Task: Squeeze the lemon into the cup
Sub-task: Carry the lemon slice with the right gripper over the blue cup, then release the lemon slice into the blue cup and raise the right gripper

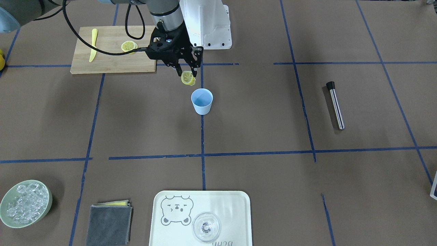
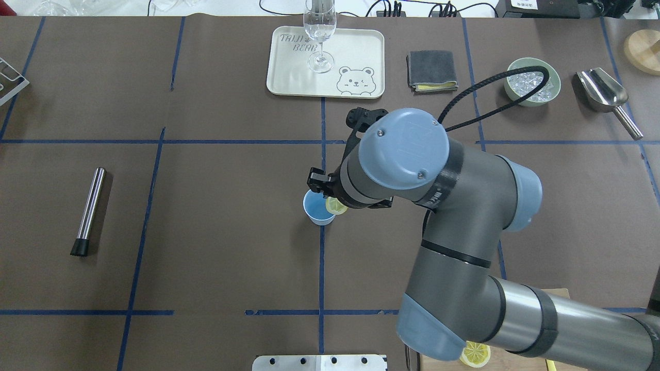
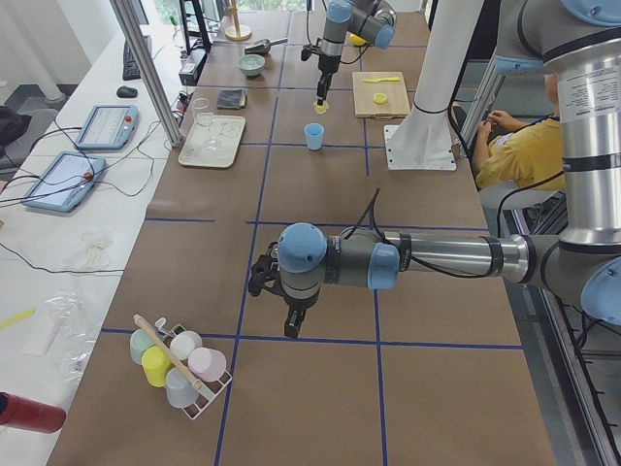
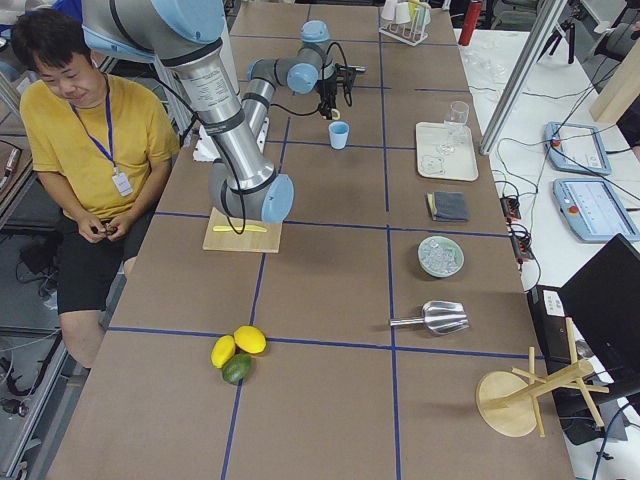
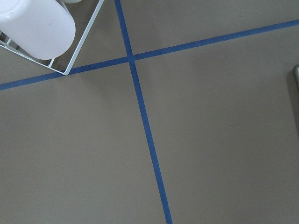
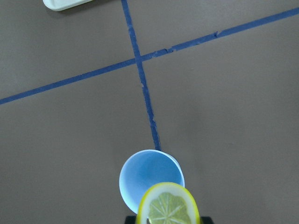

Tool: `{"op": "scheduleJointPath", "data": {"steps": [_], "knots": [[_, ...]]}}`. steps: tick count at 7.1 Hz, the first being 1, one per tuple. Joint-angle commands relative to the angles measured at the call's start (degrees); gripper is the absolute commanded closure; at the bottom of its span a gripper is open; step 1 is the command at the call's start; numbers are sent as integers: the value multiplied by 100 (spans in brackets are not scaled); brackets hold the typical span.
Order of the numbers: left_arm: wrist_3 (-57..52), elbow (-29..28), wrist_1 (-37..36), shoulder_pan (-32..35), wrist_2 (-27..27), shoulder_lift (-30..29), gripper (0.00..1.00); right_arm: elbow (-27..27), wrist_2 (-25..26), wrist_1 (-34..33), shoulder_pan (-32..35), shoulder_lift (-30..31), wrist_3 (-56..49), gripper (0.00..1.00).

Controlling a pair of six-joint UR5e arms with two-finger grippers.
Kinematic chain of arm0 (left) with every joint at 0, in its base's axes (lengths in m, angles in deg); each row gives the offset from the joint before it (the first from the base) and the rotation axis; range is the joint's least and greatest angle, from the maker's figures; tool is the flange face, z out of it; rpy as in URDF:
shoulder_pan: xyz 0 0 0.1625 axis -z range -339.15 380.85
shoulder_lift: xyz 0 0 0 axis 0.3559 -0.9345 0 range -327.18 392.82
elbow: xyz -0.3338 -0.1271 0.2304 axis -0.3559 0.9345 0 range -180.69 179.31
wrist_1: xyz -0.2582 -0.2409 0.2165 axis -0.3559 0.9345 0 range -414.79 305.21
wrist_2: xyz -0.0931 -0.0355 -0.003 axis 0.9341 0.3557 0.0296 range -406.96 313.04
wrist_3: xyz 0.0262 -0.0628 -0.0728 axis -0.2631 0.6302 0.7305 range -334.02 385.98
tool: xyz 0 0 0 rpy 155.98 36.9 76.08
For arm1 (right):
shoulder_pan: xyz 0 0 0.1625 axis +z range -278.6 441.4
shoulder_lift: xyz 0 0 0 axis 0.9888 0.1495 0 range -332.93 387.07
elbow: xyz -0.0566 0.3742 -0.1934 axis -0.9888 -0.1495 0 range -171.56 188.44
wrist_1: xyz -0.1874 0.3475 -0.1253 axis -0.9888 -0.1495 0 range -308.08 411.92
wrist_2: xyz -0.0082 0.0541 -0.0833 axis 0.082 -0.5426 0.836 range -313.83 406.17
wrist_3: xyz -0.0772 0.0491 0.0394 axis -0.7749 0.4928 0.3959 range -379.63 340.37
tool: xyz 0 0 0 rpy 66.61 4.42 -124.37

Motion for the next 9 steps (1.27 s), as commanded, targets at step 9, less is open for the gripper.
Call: {"op": "scheduleJointPath", "data": {"steps": [9], "knots": [[34,211,43,70,9,120,0,-1064,-130,758,-142,-124,17,20]]}}
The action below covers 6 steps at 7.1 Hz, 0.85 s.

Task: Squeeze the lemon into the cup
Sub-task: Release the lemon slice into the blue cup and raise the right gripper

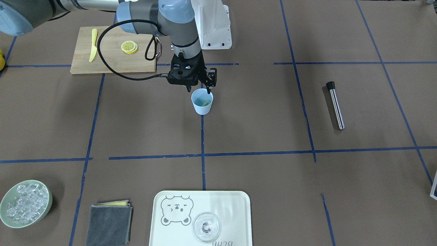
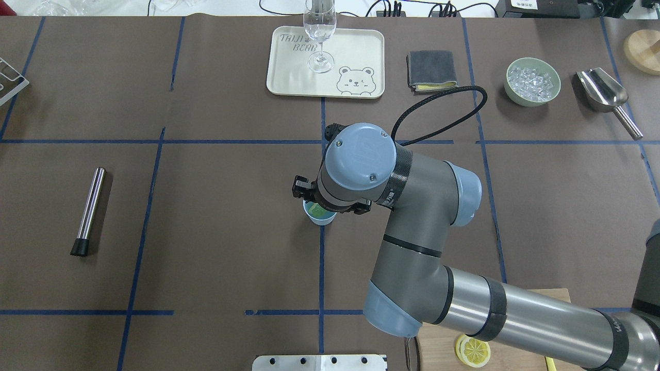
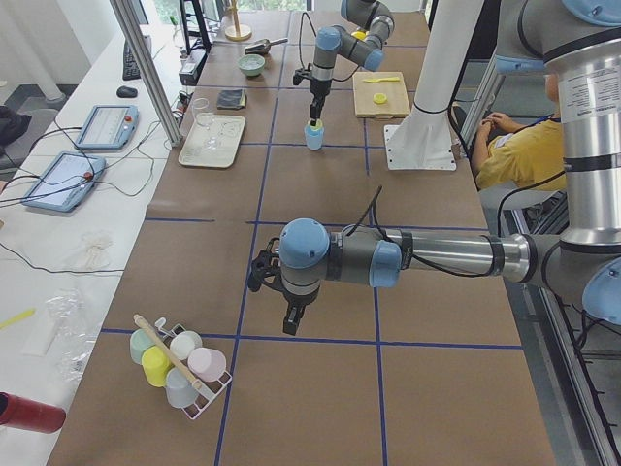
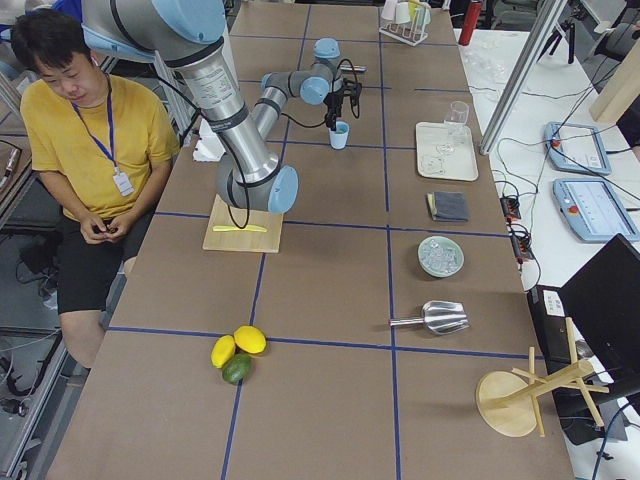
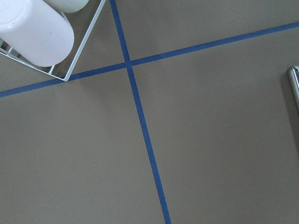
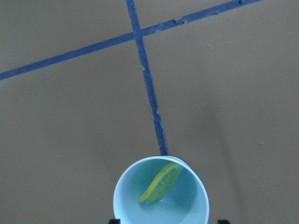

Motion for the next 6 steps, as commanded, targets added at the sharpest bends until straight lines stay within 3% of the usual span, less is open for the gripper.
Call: {"op": "scheduleJointPath", "data": {"steps": [1,2,3,4,5,6], "knots": [[19,-37,17,11,15,14,0,69,-175,-25,38,1,-36,14],[71,-64,87,-32,15,-134,0,418,-550,-34,248,332,-53,0],[602,-108,384,-102,7,-214,0,1143,-632,-60,433,979,-323,0],[1591,-108,978,-869,-2,-302,0,1612,-920,-78,765,1577,-1161,0],[2192,-143,1820,-1520,-37,-303,0,1843,-1437,-61,1308,2114,-1866,0],[2372,-422,2472,-1710,-29,-312,0,1932,-1807,9,1809,2642,-2639,0]]}}
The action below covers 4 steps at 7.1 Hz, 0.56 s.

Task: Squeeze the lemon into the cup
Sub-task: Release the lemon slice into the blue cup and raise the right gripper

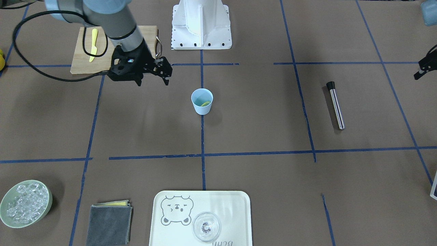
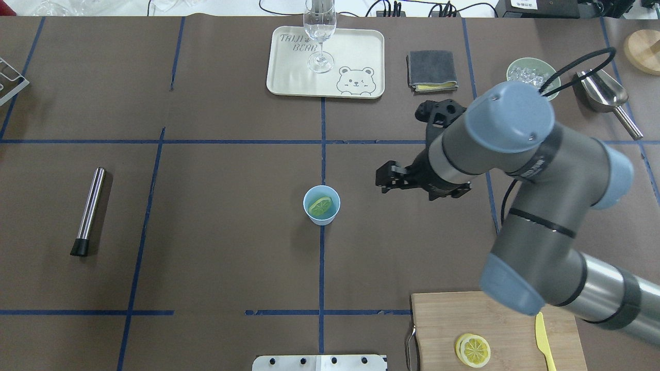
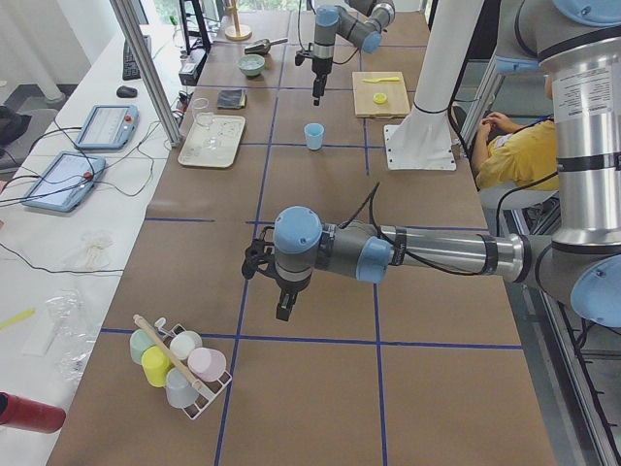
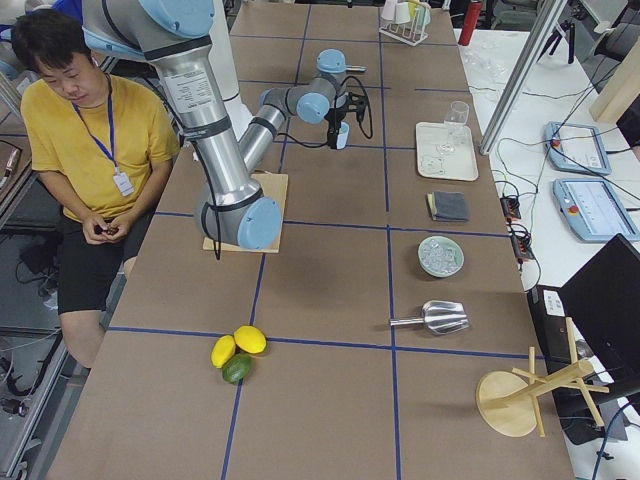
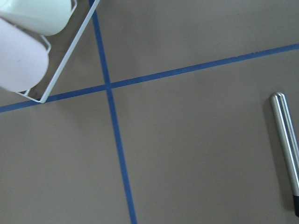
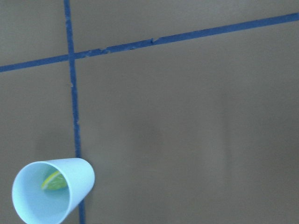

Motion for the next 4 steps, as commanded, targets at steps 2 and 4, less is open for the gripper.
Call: {"op": "scheduleJointPath", "data": {"steps": [2,4], "knots": [[1857,-448,1028,-1590,-189,-650,0,217,-890,39,1572,1547,-2862,0],[2848,-832,1011,-2277,-1092,-1221,2,50,-1304,39,2173,1999,-4019,0]]}}
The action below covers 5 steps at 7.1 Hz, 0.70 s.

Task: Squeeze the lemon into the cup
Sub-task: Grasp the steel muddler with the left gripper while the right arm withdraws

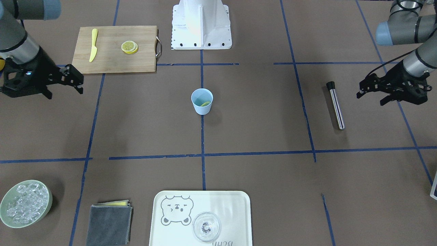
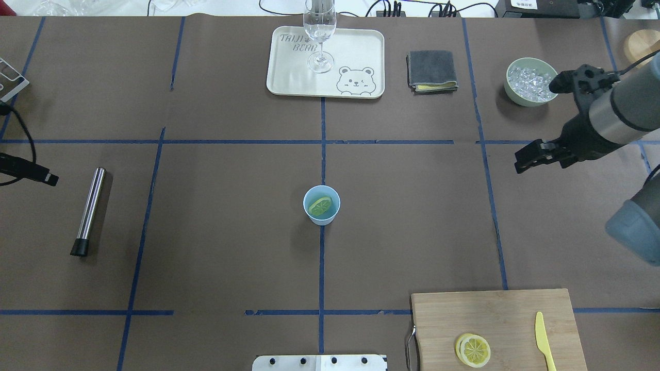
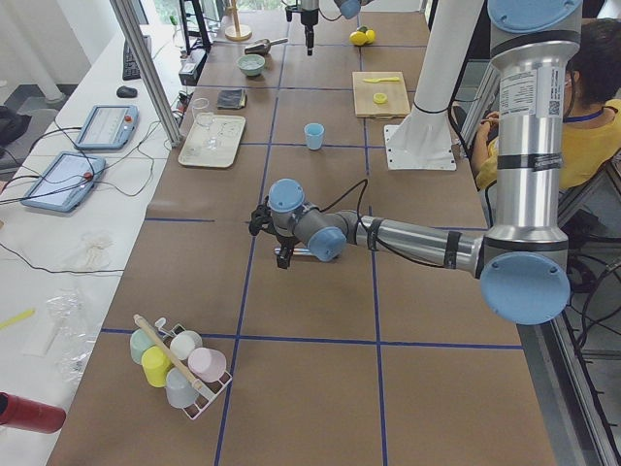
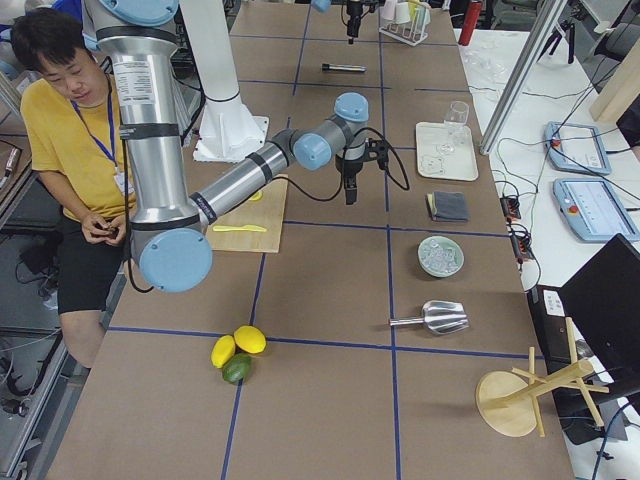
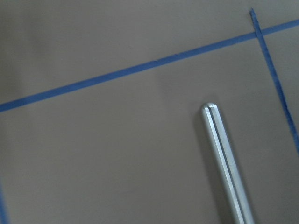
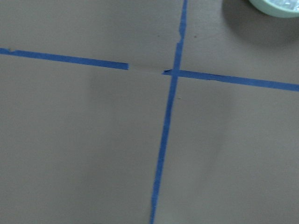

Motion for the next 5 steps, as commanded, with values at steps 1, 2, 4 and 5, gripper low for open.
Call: {"op": "scheduleJointPath", "data": {"steps": [1,2,4,5], "knots": [[582,-573,-12,-574,-461,-577,2,-142,-287,3,359,266,-701,0],[600,-863,-21,-758,-462,-753,2,-169,-296,3,350,284,-701,0],[626,-989,-30,-944,-697,-781,9,-169,-305,3,350,284,-701,0],[627,-972,-30,-944,-760,-772,33,-169,-305,3,350,284,-701,0]]}}
